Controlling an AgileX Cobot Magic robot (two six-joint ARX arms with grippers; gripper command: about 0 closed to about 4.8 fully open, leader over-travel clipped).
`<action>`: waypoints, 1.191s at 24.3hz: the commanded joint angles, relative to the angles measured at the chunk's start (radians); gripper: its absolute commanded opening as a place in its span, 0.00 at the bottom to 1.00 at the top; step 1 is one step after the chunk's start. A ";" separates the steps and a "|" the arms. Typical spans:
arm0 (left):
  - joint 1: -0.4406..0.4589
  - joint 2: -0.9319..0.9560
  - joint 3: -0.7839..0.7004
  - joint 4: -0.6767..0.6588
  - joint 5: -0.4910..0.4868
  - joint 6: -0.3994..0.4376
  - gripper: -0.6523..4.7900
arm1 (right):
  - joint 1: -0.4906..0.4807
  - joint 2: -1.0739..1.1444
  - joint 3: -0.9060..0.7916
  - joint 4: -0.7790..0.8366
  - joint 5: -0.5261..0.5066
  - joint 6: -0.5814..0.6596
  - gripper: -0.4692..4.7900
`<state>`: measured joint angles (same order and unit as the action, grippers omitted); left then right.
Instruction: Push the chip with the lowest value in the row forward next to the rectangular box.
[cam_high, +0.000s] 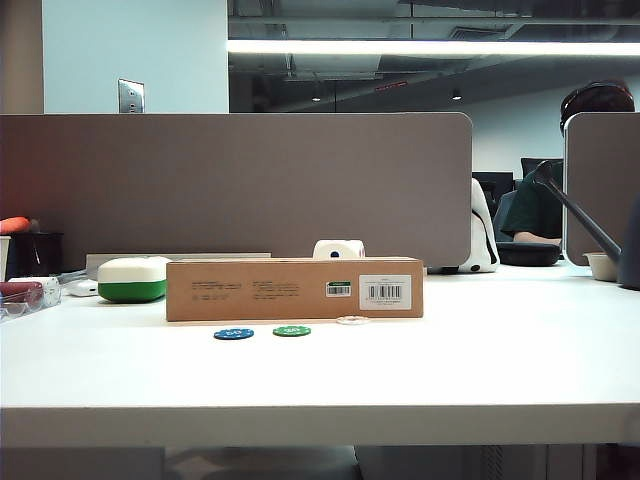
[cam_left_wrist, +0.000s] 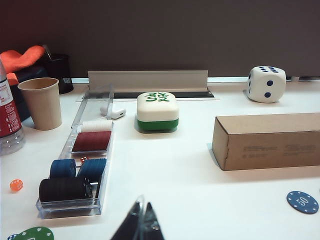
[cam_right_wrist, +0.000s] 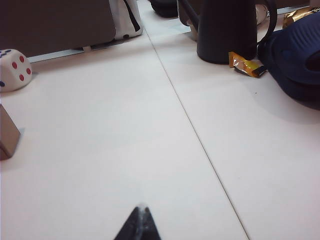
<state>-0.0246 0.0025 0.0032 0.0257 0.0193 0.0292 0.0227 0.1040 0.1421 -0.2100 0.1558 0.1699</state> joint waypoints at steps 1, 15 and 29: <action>0.000 0.000 0.004 0.013 0.003 0.004 0.11 | -0.003 -0.034 -0.064 0.082 -0.035 -0.037 0.08; 0.000 0.000 0.004 0.013 0.004 0.004 0.11 | 0.010 -0.106 -0.141 0.185 -0.157 -0.130 0.08; 0.000 0.000 0.004 0.013 0.004 0.004 0.11 | 0.012 -0.106 -0.141 0.185 -0.156 -0.137 0.08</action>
<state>-0.0246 0.0025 0.0032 0.0257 0.0193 0.0292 0.0349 -0.0029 0.0059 -0.0422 -0.0002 0.0349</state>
